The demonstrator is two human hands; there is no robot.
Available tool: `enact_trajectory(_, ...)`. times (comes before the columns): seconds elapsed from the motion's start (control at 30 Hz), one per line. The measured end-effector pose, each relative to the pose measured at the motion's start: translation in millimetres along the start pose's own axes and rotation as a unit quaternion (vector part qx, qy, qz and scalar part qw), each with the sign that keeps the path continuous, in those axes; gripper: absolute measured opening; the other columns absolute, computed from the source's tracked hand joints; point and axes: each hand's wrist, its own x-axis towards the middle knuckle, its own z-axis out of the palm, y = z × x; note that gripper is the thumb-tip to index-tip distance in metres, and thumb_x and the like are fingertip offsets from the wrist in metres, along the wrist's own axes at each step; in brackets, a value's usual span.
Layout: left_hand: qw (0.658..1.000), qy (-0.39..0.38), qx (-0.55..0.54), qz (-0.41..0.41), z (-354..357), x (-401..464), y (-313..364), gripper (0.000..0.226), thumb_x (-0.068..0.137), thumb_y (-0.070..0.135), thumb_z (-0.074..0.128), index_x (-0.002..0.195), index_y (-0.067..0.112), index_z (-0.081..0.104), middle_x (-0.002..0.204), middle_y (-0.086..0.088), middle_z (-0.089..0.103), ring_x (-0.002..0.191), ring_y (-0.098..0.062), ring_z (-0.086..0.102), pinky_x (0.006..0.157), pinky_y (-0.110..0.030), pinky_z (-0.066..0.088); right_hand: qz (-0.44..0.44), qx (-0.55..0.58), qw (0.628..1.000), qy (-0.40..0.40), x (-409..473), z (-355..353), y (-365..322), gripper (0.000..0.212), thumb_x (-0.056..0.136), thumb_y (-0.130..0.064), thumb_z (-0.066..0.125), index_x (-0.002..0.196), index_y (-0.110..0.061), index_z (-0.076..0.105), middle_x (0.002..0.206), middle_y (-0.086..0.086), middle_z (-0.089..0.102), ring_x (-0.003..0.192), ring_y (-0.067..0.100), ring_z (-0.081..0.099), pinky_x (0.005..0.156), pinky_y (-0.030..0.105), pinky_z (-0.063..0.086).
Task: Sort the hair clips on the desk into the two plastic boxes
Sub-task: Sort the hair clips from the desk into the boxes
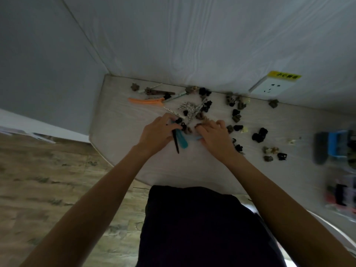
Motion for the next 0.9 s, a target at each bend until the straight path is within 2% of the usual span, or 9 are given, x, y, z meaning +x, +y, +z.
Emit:
enact_trajectory(0.1,0.997,0.016,0.024,0.069,-0.1,5.7,-4.3,0.032,0.073,0.022,0.075,0.102,0.020,0.063,0.117,-0.008,0.056,0.093,-0.027,0.054,0.069,-0.038,0.053,0.042,0.025,0.999,-0.008,-16.9,0.8,25.9,0.017,0.071,-0.015,0.072,0.087,-0.017,0.066,0.078,0.004,0.069,0.080,0.026,0.062,0.077,0.034,0.025)
enact_trajectory(0.17,0.988,0.015,0.061,0.139,3.5,8.5,-4.9,0.028,0.071,0.026,0.075,0.096,0.021,0.063,0.109,-0.006,0.058,0.092,-0.024,0.049,0.070,-0.034,0.048,0.086,0.057,0.995,-0.005,-26.1,-1.7,39.3,0.011,0.080,-0.021,0.058,0.086,-0.017,0.067,0.079,0.005,0.068,0.082,0.027,0.061,0.078,0.034,0.024)
enact_trajectory(0.27,0.980,0.017,0.066,0.187,6.5,11.2,-4.0,0.025,0.072,0.031,0.074,0.094,0.022,0.067,0.106,-0.005,0.060,0.096,-0.020,0.039,0.071,-0.033,0.045,0.129,0.122,0.984,-0.012,-23.3,-9.8,44.4,0.030,0.084,-0.025,0.038,0.088,-0.010,0.065,0.086,0.010,0.066,0.086,0.029,0.059,0.082,0.036,0.028)
enact_trajectory(0.33,0.980,0.018,0.069,0.188,6.0,12.3,-4.7,0.023,0.071,0.034,0.075,0.091,0.023,0.068,0.106,-0.003,0.061,0.098,-0.019,0.037,0.072,-0.032,0.043,0.127,0.186,0.974,-0.011,-8.0,-18.2,38.5,0.024,0.084,-0.017,0.043,0.088,-0.002,0.062,0.087,0.015,0.062,0.077,0.031,0.058,0.073,0.036,0.040)
enact_trajectory(0.43,0.972,0.016,0.096,0.213,5.3,11.9,-6.4,0.021,0.072,0.035,0.075,0.089,0.025,0.068,0.106,-0.002,0.063,0.100,-0.019,0.039,0.076,-0.030,0.034,0.118,0.201,0.972,-0.012,26.8,-26.6,26.3,0.013,0.086,-0.008,0.051,0.093,0.002,0.056,0.092,0.020,0.056,0.065,0.029,0.052,0.056,0.033,0.039)
enact_trajectory(0.57,0.959,0.033,0.117,0.256,7.9,12.6,-7.8,0.018,0.074,0.032,0.071,0.089,0.022,0.067,0.107,-0.003,0.065,0.102,-0.021,0.041,0.078,-0.031,0.030,0.111,0.203,0.972,-0.048,63.3,-22.1,16.9,0.024,0.087,0.001,0.046,0.110,0.005,0.049,0.110,0.025,0.050,0.081,0.037,0.053,0.064,0.038,0.037)
enact_trajectory(0.63,0.955,0.046,0.112,0.270,10.4,14.1,-8.6,0.017,0.075,0.031,0.071,0.088,0.021,0.067,0.106,-0.003,0.066,0.102,-0.020,0.042,0.079,-0.031,0.030,0.123,0.176,0.975,-0.062,72.5,-18.5,17.5,0.032,0.087,-0.004,0.046,0.119,0.002,0.046,0.116,0.026,0.048,0.091,0.038,0.053,0.071,0.040,0.039)
enact_trajectory(0.77,0.963,0.055,0.067,0.257,9.4,18.0,-5.3,0.016,0.082,0.031,0.063,0.093,0.019,0.066,0.103,-0.001,0.066,0.102,-0.018,0.044,0.080,-0.030,0.031,0.151,0.121,0.973,-0.121,81.8,-18.4,26.7,0.046,0.089,-0.026,0.053,0.128,-0.003,0.044,0.123,0.024,0.046,0.105,0.037,0.050,0.084,0.040,0.041)
enact_trajectory(0.9,0.989,0.076,-0.038,0.118,-10.9,24.1,4.0,0.030,0.091,0.033,0.044,0.103,0.011,0.060,0.094,-0.008,0.068,0.088,-0.024,0.059,0.085,-0.028,0.032,0.153,0.122,0.974,-0.118,69.9,-18.1,44.8,0.035,0.091,-0.024,0.053,0.117,-0.002,0.055,0.115,0.025,0.049,0.099,0.037,0.053,0.080,0.039,0.043)
